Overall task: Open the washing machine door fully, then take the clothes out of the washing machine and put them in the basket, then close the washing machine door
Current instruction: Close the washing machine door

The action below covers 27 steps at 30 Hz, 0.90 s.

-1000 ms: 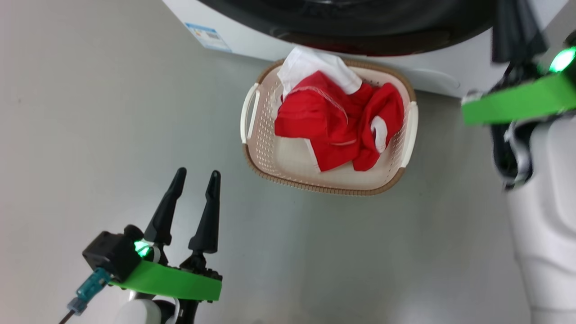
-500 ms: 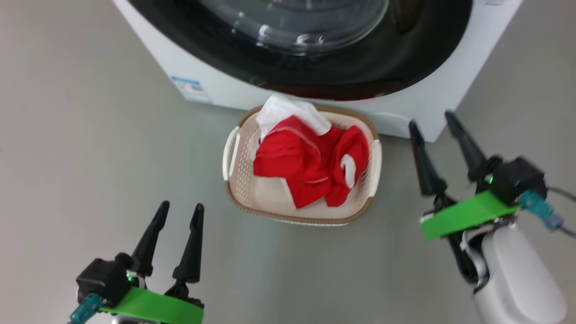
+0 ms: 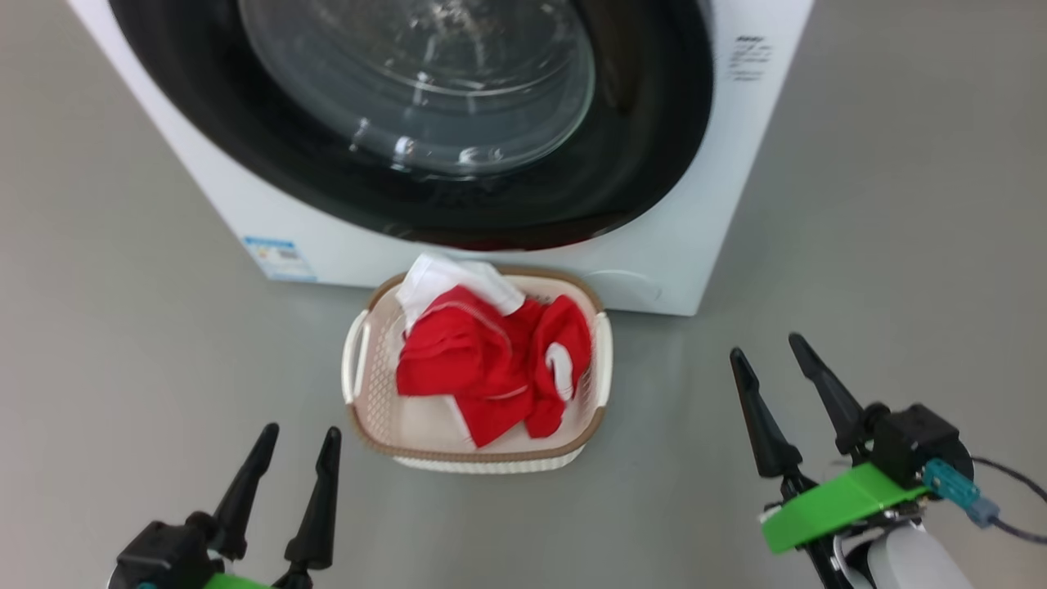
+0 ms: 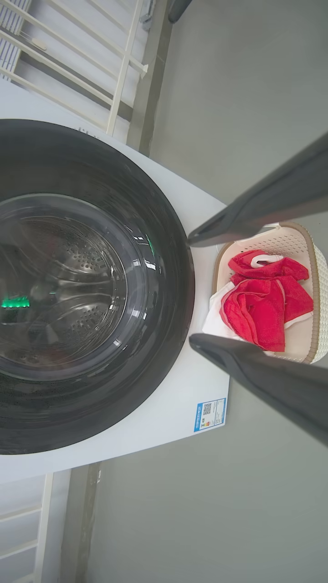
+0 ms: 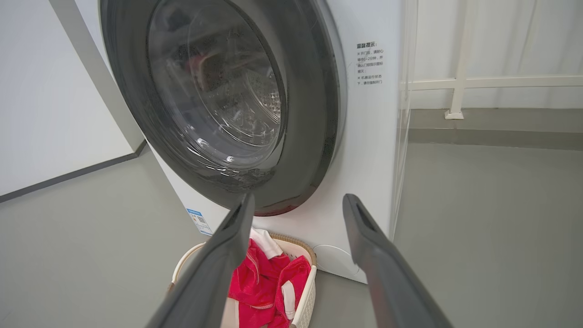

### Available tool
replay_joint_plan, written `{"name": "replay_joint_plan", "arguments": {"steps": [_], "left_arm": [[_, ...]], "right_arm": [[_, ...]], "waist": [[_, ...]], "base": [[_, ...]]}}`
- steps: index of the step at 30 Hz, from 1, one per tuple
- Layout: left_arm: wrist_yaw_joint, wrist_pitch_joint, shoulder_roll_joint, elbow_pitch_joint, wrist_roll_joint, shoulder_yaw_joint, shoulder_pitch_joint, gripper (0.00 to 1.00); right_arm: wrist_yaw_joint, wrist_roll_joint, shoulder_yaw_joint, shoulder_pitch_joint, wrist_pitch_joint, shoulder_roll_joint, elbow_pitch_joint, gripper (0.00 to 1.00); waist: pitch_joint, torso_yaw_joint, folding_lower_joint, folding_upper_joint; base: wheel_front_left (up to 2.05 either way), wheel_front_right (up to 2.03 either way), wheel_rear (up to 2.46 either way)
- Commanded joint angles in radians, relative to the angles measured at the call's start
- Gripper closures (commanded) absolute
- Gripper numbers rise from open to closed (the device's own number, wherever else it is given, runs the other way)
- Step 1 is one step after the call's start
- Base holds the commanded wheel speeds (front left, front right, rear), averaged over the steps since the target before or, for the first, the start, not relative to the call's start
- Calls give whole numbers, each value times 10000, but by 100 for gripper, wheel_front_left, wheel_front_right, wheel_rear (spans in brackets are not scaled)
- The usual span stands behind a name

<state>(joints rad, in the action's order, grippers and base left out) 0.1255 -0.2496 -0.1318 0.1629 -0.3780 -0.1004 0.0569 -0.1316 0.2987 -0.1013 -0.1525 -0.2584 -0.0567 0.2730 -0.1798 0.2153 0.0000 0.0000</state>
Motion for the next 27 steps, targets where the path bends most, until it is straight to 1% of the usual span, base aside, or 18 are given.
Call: {"name": "replay_joint_plan", "arguments": {"steps": [1, 16, 22, 27], "left_arm": [[52, -122, -272, -286, 91, 396, -59, 0], [52, -122, -275, -518, 323, 860, -1395, 0], [52, -122, -205, -723, 387, 1157, -1689, 0], [52, -122, -196, -783, 367, 1167, -1808, 0]], "right_arm": [[9, 36, -134, 186, -34, 62, -341, 0], [9, 135, 591, 2286, -34, 13, -775, 0], [9, 163, 759, 2678, -34, 3, -896, 0], [9, 161, 830, 2823, -34, 12, -962, 0]], "waist": [[566, -585, 0, 0], [1567, -1592, 0, 0], [1632, -1933, 0, 0], [1656, -2096, 0, 0]], "base": [[0, 0, 0], [0, 0, 0], [0, 0, 0], [0, 0, 0]]}}
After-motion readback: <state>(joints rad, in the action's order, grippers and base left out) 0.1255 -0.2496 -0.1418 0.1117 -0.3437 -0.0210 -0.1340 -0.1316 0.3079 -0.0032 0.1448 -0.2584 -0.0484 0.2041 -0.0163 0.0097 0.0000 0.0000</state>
